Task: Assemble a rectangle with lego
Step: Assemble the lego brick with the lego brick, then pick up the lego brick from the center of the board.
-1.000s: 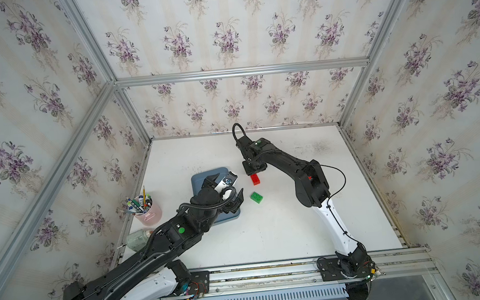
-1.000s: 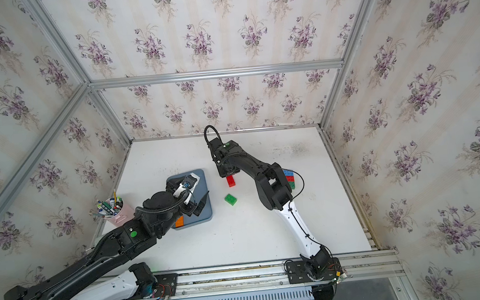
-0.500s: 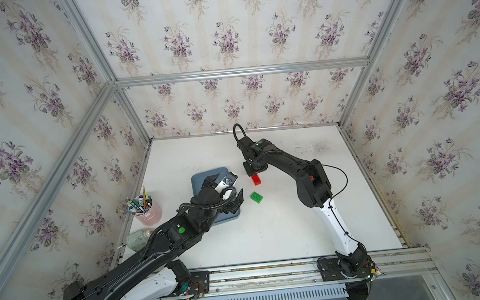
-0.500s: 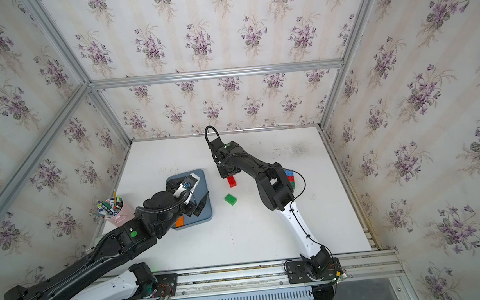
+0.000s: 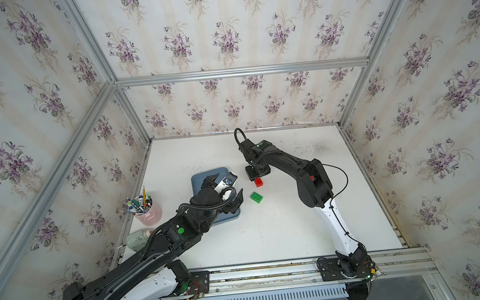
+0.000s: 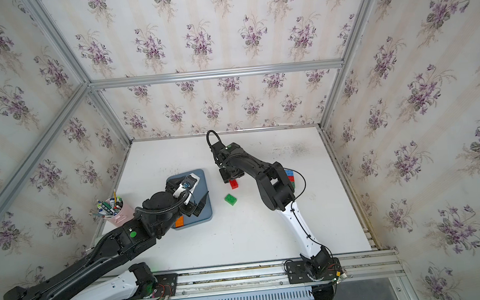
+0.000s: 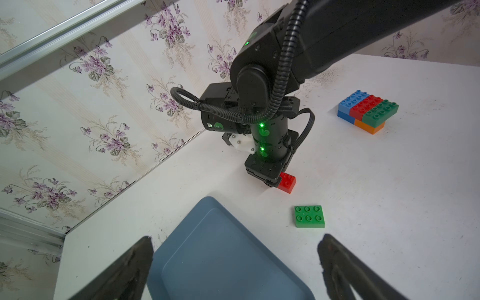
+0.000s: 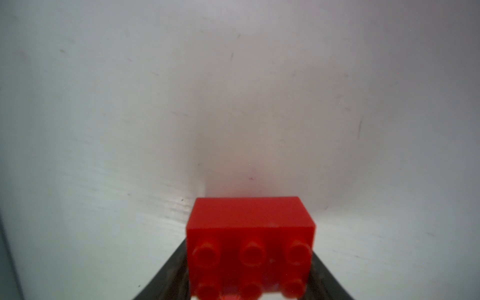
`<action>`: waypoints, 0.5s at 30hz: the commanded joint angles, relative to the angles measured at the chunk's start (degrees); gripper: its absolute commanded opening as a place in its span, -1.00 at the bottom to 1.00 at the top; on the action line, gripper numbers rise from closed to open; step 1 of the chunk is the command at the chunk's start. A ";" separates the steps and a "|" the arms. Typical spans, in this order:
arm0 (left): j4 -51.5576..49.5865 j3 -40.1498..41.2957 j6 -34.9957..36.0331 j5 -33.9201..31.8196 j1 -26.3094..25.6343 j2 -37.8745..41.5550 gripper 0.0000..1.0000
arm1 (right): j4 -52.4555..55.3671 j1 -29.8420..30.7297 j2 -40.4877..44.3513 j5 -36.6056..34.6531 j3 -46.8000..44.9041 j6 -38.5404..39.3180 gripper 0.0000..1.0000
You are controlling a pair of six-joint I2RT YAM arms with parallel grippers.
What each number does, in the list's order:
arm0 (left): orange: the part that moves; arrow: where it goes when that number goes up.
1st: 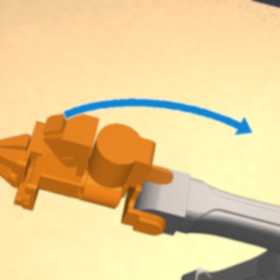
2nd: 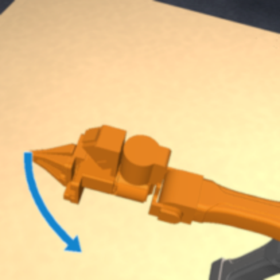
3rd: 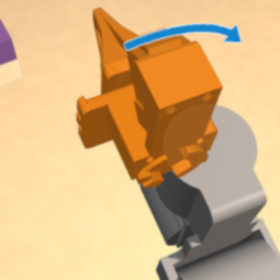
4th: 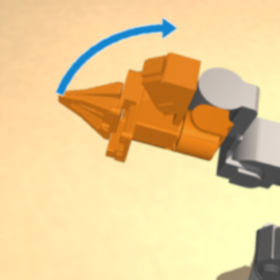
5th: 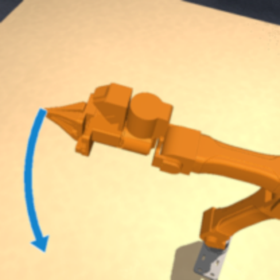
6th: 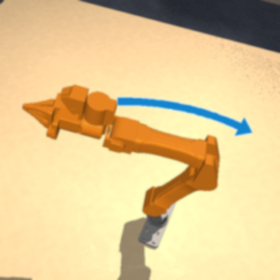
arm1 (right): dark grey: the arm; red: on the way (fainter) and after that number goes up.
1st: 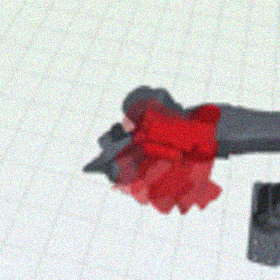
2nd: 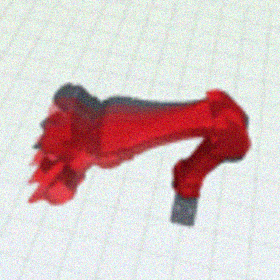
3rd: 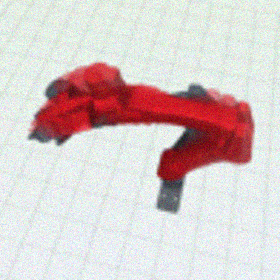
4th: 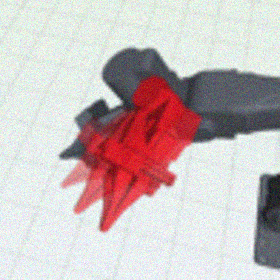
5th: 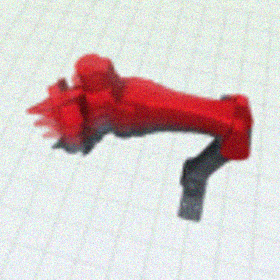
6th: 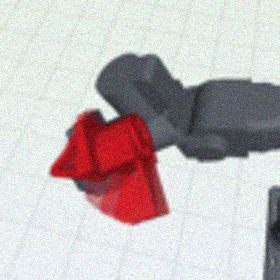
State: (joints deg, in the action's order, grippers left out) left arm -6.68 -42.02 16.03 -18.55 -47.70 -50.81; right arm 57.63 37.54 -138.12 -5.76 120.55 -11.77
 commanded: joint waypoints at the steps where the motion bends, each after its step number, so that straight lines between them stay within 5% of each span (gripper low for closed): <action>1: 0.62 0.01 0.52 0.05 -0.02 0.00 1.00 | -0.56 0.03 1.44 0.94 -0.14 0.43 0.21; 15: 0.88 0.19 0.80 -1.07 0.02 0.31 1.00 | -1.11 -0.94 9.83 0.60 -2.21 2.32 0.34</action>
State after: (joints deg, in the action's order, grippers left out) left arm -6.66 -41.93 16.45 -18.61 -47.70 -50.74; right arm 56.07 36.88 -130.26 -4.01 118.78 -10.44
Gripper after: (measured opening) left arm 0.998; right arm 0.672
